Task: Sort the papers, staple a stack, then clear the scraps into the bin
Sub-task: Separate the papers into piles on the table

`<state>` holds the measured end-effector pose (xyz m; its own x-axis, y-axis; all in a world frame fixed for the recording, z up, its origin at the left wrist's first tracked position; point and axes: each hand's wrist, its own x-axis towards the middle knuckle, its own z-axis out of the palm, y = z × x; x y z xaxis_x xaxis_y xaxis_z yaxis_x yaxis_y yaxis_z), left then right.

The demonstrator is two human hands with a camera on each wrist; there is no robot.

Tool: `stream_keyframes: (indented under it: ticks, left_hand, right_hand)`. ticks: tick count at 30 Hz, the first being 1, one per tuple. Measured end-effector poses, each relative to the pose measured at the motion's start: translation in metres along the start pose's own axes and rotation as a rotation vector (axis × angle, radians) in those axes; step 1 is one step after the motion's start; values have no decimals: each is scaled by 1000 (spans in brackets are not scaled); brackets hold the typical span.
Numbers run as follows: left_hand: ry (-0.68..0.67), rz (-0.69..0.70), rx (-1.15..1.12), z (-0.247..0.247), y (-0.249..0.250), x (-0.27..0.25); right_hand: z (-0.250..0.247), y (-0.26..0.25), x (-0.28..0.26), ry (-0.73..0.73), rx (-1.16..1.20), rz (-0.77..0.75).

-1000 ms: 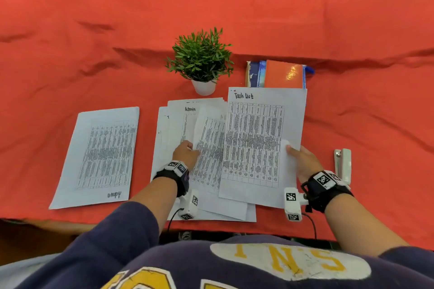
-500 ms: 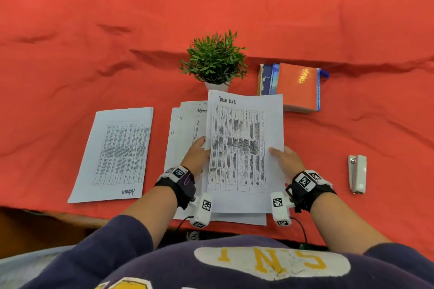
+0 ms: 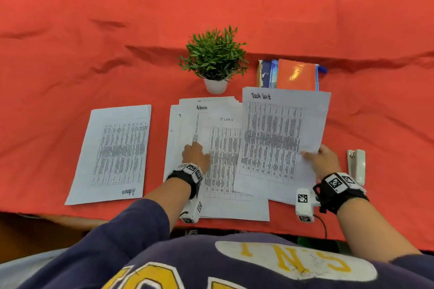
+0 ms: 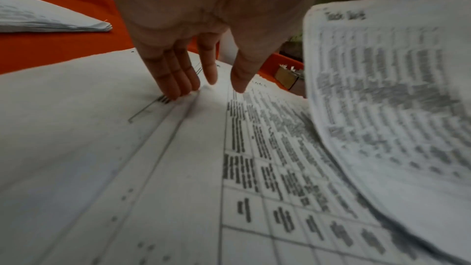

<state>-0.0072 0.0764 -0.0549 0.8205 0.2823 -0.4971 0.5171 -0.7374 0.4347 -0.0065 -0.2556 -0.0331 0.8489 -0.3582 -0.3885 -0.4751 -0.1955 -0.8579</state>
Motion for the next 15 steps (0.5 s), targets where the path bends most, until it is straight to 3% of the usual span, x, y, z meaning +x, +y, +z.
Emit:
stream_keyframes:
  ticks: [4,9,15]
  left_hand:
    - [7,-49,86,6,-1,6]
    - [4,-63,31,6,-2,11]
    - [64,35,-294,-6,6,2]
  right_hand:
    - [-22,3,-4,57,139,27]
    - [-35,4,-8,87,297,33]
    - [-35,3,-1,-19,427,47]
